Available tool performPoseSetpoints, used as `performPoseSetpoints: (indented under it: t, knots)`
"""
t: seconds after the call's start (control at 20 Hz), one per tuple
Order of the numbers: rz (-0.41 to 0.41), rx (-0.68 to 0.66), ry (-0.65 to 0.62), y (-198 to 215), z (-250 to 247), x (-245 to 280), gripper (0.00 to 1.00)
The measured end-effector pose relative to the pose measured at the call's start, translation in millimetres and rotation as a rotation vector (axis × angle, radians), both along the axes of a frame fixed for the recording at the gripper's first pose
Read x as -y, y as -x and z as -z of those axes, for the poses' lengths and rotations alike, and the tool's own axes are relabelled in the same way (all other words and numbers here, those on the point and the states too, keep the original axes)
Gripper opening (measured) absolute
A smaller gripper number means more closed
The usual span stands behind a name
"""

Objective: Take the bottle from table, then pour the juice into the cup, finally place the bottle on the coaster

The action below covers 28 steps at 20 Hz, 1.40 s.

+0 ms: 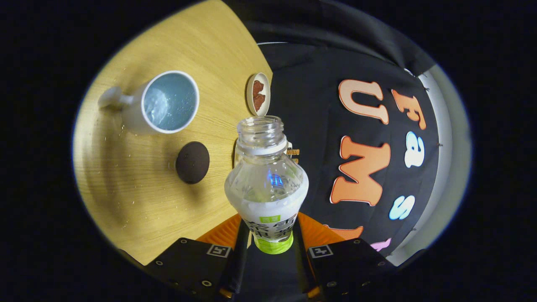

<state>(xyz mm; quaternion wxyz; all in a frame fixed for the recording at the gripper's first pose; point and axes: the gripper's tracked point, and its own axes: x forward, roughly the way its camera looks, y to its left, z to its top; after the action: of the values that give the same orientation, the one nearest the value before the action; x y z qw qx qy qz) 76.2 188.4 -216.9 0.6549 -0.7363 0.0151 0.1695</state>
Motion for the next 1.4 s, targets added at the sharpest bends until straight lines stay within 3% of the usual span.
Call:
performPoseSetpoints:
  t: [0.35,0.8,1.15,1.4]
  knots:
    - [0.132,-0.192,-0.452,-3.3,-4.7,-2.8,0.53]
    - [0.324,-0.509,-0.978,-24.2,28.0,-21.5,0.53]
    - [0.439,-0.708,-1.262,-49.2,66.5,-40.1,0.53]
    - [0.505,-0.756,-1.301,-67.9,101.1,-38.9,0.53]
